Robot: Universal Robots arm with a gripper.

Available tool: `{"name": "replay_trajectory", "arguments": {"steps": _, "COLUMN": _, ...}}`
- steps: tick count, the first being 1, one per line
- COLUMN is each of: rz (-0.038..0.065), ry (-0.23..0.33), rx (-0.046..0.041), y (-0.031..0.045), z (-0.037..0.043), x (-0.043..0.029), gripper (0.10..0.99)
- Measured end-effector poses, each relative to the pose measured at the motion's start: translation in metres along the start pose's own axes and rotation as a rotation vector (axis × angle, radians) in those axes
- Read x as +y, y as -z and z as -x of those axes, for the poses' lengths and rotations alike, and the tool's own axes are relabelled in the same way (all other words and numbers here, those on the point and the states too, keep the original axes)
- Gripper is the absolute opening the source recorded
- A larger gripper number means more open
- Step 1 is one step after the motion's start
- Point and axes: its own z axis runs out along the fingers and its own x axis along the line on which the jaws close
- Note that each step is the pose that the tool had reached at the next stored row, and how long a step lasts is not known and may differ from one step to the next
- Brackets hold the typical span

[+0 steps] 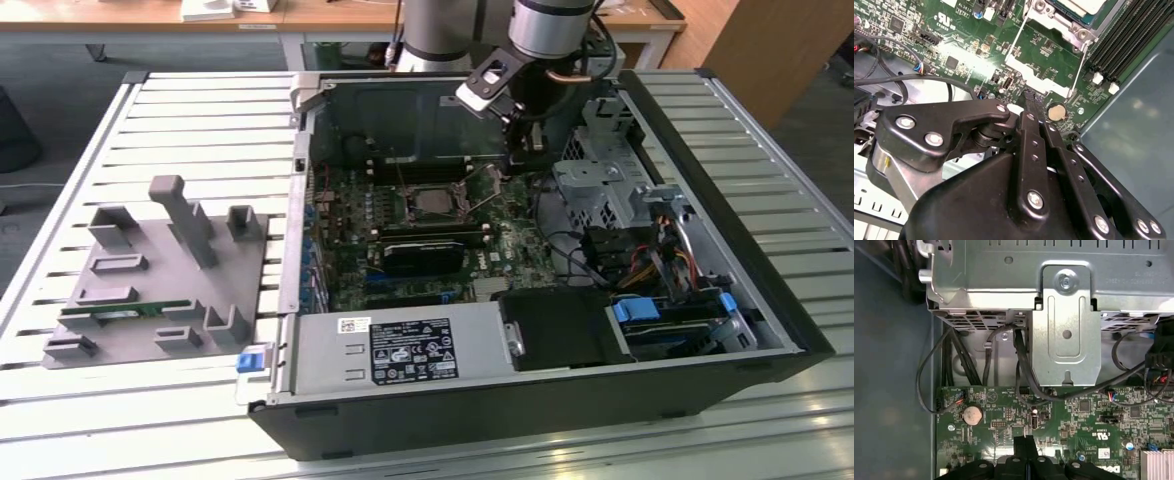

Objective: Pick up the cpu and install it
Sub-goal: 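Close the cpu cover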

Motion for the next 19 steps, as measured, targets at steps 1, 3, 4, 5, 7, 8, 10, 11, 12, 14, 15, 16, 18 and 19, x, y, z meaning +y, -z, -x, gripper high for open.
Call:
{"name": "replay_trajectory", "arguments": {"steps": 1, "rz": 0.000, "ry": 0.000, "rx": -0.0001, "y": -0.0009, "z": -0.0001, "x": 0.0006, "gripper": 0.106}}
{"name": "replay_trajectory", "arguments": {"steps": 3, "rz": 0.000, "ry": 0.000, "rx": 0.0000, "y": -0.0028, "z": -0.0003, "x": 0.0015, "gripper": 0.106}}
{"name": "replay_trajectory", "arguments": {"steps": 4, "rz": 0.000, "ry": 0.000, "rx": 0.0000, "y": -0.0038, "z": -0.0004, "x": 0.0019, "gripper": 0.106}}
{"name": "replay_trajectory", "arguments": {"steps": 5, "rz": 0.000, "ry": 0.000, "rx": -0.0001, "y": -0.0050, "z": -0.0005, "x": 0.0022, "gripper": 0.106}}
{"name": "replay_trajectory", "arguments": {"steps": 7, "rz": 0.000, "ry": 0.000, "rx": 0.0002, "y": -0.0075, "z": -0.0006, "x": 0.0022, "gripper": 0.106}}
{"name": "replay_trajectory", "arguments": {"steps": 8, "rz": 0.000, "ry": 0.000, "rx": 0.0001, "y": -0.0082, "z": -0.0007, "x": 0.0022, "gripper": 0.106}}
{"name": "replay_trajectory", "arguments": {"steps": 10, "rz": 0.000, "ry": 0.000, "rx": -0.0001, "y": -0.0081, "z": -0.0006, "x": 0.0020, "gripper": 0.106}}
{"name": "replay_trajectory", "arguments": {"steps": 11, "rz": 0.000, "ry": 0.000, "rx": -0.0002, "y": -0.0081, "z": -0.0006, "x": 0.0016, "gripper": 0.106}}
{"name": "replay_trajectory", "arguments": {"steps": 12, "rz": 0.000, "ry": 0.000, "rx": -0.0001, "y": -0.0081, "z": -0.0007, "x": 0.0006, "gripper": 0.106}}
{"name": "replay_trajectory", "arguments": {"steps": 14, "rz": 0.000, "ry": 0.000, "rx": 0.0010, "y": -0.0081, "z": -0.0006, "x": -0.0019, "gripper": 0.106}}
{"name": "replay_trajectory", "arguments": {"steps": 15, "rz": 0.000, "ry": 0.000, "rx": 0.0021, "y": -0.0081, "z": -0.0006, "x": -0.0032, "gripper": 0.106}}
{"name": "replay_trajectory", "arguments": {"steps": 16, "rz": 0.000, "ry": 0.000, "rx": 0.0035, "y": -0.0081, "z": -0.0006, "x": -0.0044, "gripper": 0.106}}
{"name": "replay_trajectory", "arguments": {"steps": 18, "rz": 0.000, "ry": 0.000, "rx": 0.0057, "y": -0.0080, "z": -0.0006, "x": -0.0070, "gripper": 0.106}}
{"name": "replay_trajectory", "arguments": {"steps": 19, "rz": -0.001, "ry": 0.000, "rx": 0.0065, "y": -0.0078, "z": -0.0006, "x": -0.0081, "gripper": 0.106}}
